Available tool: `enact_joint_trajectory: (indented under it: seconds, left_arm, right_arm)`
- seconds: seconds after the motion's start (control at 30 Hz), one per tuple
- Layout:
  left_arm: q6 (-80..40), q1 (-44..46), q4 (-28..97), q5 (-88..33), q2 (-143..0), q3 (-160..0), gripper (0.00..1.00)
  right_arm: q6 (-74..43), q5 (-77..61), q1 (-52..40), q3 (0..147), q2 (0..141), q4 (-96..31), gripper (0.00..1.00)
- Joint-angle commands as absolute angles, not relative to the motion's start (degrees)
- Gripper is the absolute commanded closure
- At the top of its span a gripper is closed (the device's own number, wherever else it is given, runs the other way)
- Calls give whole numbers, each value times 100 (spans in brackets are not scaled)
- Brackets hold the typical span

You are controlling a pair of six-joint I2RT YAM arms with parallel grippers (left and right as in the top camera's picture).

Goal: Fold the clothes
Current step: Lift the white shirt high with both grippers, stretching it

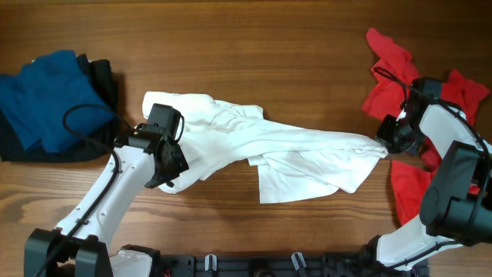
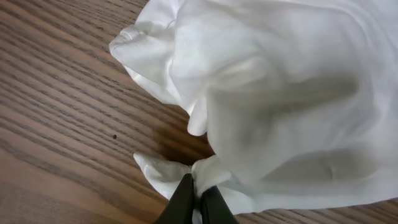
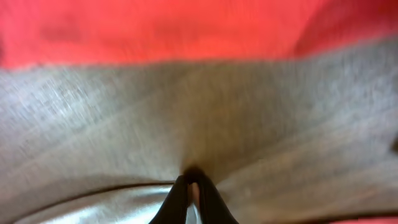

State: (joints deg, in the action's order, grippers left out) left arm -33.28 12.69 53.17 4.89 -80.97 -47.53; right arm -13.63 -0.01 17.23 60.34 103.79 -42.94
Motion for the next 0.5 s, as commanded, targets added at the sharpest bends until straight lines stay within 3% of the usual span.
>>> enact_joint_trajectory:
  seconds: [0.0,0.17,0.47]
  left_arm:
    - [-3055,1236,5393,585,-7813,-5116,96]
    - [-2696,1179,5640,582,-7146,-6536,96]
    - [-2698,412,5791,521,-6449,-8326,96]
  right_arm:
    - [-1347,-161,1728,6737,10077,-4856,96]
    - [-1048,-478,1728,8414,9290,-6226,96]
    - [-698,-475,1728,9666,8152,-7102,96]
